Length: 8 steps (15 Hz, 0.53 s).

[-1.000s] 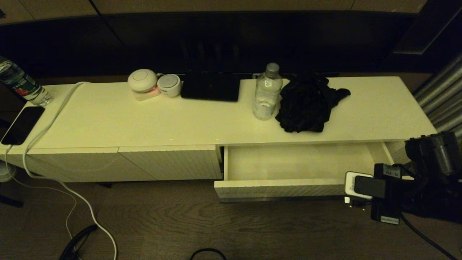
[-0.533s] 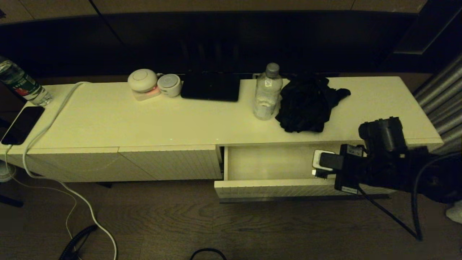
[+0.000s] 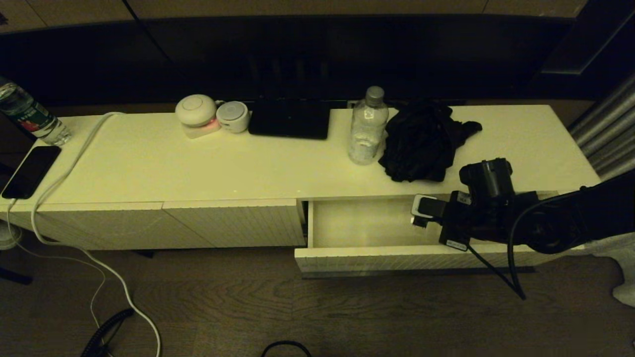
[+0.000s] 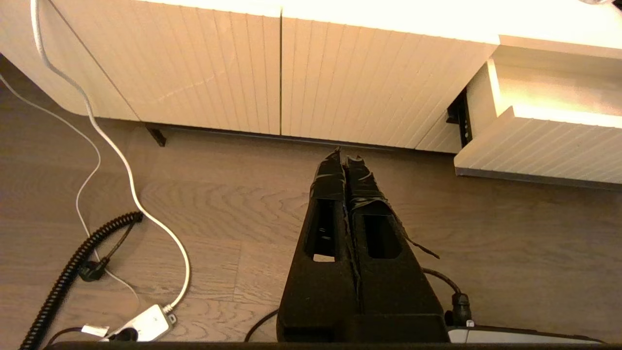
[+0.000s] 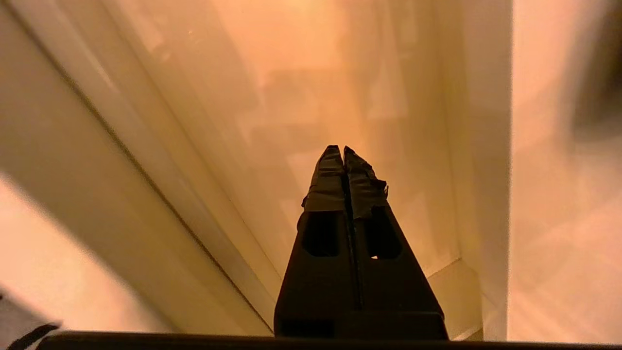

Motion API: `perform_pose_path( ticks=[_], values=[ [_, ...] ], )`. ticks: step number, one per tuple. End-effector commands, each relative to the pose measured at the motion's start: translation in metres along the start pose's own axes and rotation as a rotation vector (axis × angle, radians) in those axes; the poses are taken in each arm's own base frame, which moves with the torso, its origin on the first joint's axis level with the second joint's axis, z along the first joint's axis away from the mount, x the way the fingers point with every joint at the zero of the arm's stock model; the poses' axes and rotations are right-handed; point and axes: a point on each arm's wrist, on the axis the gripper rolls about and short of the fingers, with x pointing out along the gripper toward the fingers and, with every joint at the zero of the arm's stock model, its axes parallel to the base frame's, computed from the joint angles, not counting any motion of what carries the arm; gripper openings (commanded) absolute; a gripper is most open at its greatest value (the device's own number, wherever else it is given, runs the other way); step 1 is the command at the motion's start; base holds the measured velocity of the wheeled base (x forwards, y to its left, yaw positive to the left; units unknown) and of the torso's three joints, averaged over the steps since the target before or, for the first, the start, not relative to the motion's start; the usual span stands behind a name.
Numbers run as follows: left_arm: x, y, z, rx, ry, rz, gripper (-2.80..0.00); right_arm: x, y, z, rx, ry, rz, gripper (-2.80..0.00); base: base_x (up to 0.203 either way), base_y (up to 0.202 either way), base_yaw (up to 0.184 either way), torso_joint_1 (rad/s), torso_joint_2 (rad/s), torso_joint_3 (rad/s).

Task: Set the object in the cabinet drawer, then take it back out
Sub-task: Open the drawer

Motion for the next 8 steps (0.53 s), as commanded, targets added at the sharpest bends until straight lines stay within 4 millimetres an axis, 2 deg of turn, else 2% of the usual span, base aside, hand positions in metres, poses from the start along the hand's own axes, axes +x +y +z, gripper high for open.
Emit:
perform_pose_path(
  ticks=[1, 8],
  values=[
    [0.000, 0.000, 0.000, -0.001, -0.001, 0.001, -2.80, -0.001, 0.000, 0.000, -0.005, 0.023, -0.005, -2.80, 0.000, 0.000, 0.000, 0.000, 0.00, 0.000],
    [0.000, 0.000, 0.000, -0.001, -0.001, 0.001, -2.80, -0.005, 0.026, -0.012, -0.003, 0.086, 0.111, -2.80, 0.000, 0.000, 0.000, 0.000, 0.00, 0.000]
  ],
)
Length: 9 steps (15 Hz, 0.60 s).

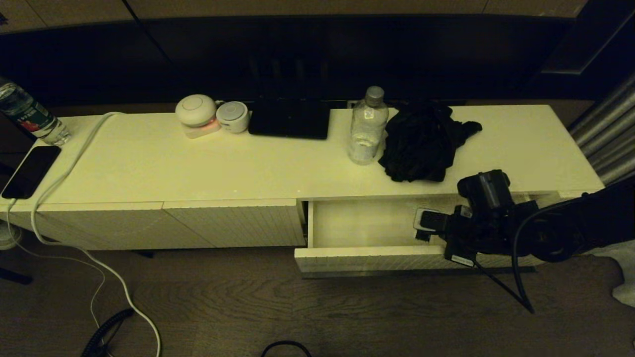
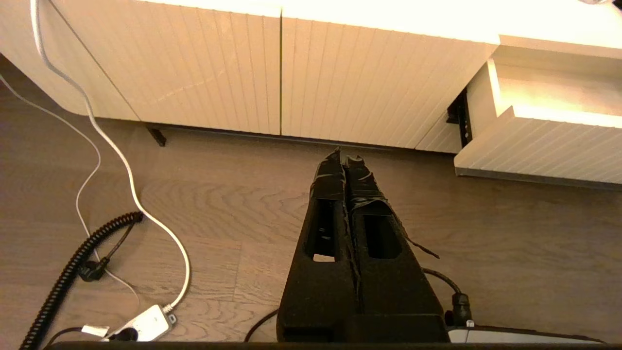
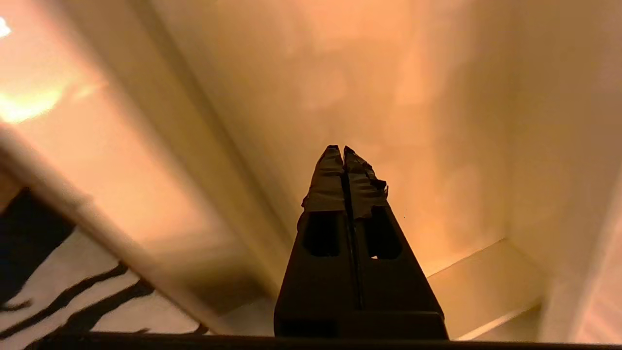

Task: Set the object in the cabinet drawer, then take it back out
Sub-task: Open the drawer

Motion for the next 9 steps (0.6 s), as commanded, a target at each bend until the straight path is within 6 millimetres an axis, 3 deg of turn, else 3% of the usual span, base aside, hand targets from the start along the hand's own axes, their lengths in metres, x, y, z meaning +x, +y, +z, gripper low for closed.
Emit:
perform_pose_path(
  ticks=[1, 9],
  values=[
    [0.000, 0.000, 0.000, -0.002, -0.003, 0.000, -2.80, 0.002, 0.011, -0.006, -0.014, 0.022, 0.039, -2.80, 0.000, 0.000, 0.000, 0.000, 0.00, 0.000],
    [0.000, 0.000, 0.000, -0.001, -0.001, 0.000, -2.80, -0.001, 0.035, -0.022, -0.038, 0.065, 0.126, -2.80, 0.000, 0.000, 0.000, 0.000, 0.00, 0.000]
  ],
)
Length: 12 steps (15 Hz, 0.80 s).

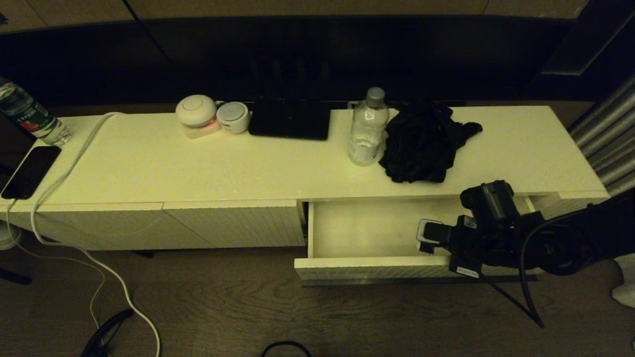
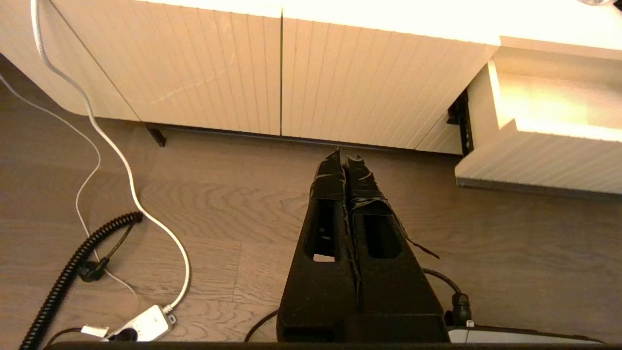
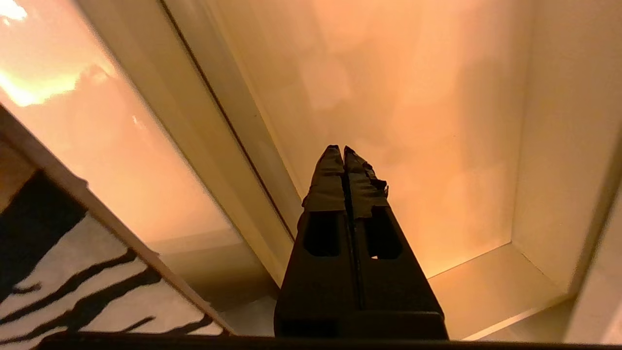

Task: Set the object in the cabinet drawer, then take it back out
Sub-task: Open the drawer

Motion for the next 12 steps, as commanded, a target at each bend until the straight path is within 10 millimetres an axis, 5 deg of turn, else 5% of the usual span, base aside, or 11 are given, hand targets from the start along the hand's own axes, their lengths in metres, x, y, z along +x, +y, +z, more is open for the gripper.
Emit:
perform_pose_path(
  ticks=[1, 12],
  values=[
    [0.000, 0.000, 0.000, -0.001, -0.001, 0.000, -2.80, 0.001, 0.009, -0.004, -0.015, 0.014, 0.038, -2.80, 0.000, 0.000, 0.000, 0.000, 0.00, 0.000],
    [0.000, 0.000, 0.000, -0.001, -0.001, 0.000, -2.80, -0.018, 0.058, -0.019, -0.100, 0.001, 0.196, -2.80, 0.000, 0.000, 0.000, 0.000, 0.00, 0.000]
  ],
)
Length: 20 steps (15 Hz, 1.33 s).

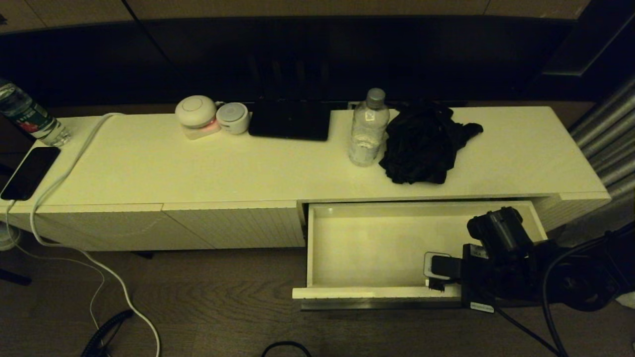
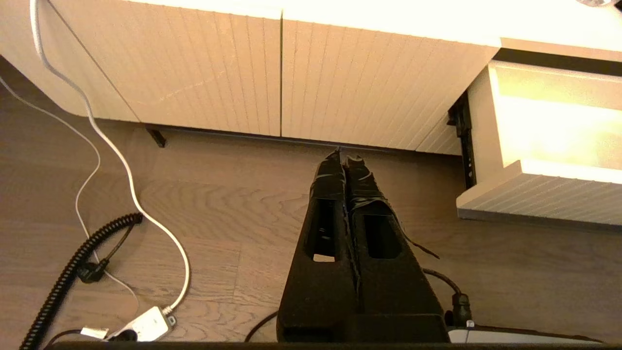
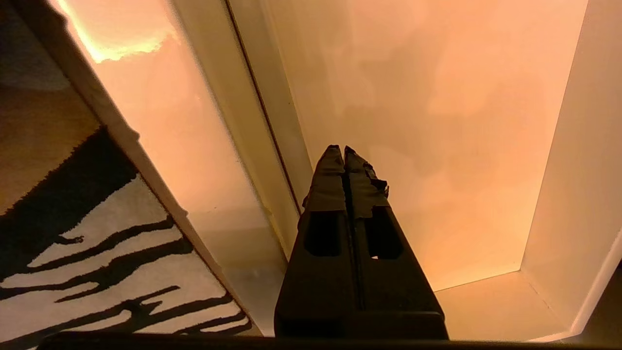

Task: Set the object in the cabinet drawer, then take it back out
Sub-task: Open the drawer, then put the umbrella in the drawer

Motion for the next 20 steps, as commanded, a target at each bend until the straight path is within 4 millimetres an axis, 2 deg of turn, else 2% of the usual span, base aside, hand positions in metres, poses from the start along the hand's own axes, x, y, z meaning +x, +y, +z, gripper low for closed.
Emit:
perform_pose_path(
  ticks=[1, 4, 11, 14, 16, 20],
  values=[
    [0.000, 0.000, 0.000, -0.001, -0.001, 0.000, -2.80, -0.001, 0.012, -0.003, -0.024, -0.003, 0.052, -2.80, 0.000, 0.000, 0.000, 0.000, 0.00, 0.000],
    [0.000, 0.000, 0.000, -0.001, -0.002, 0.000, -2.80, -0.001, 0.018, -0.002, -0.036, -0.005, 0.067, -2.80, 0.000, 0.000, 0.000, 0.000, 0.00, 0.000],
    [0.000, 0.000, 0.000, -0.002, -0.003, 0.000, -2.80, -0.007, 0.005, 0.004, -0.017, -0.038, -0.032, -2.80, 0.000, 0.000, 0.000, 0.000, 0.00, 0.000],
    [0.000, 0.000, 0.000, -0.001, -0.002, 0.000, -2.80, -0.033, -0.020, 0.013, 0.007, -0.110, -0.181, -2.80, 0.000, 0.000, 0.000, 0.000, 0.00, 0.000],
    [0.000, 0.000, 0.000, -0.001, -0.002, 0.000, -2.80, -0.054, -0.034, 0.016, 0.033, -0.091, -0.298, -2.80, 0.000, 0.000, 0.000, 0.000, 0.00, 0.000],
    [0.000, 0.000, 0.000, -0.001, -0.001, 0.000, -2.80, -0.096, -0.040, 0.012, 0.032, -0.111, -0.423, -2.80, 0.000, 0.000, 0.000, 0.000, 0.00, 0.000]
  ],
)
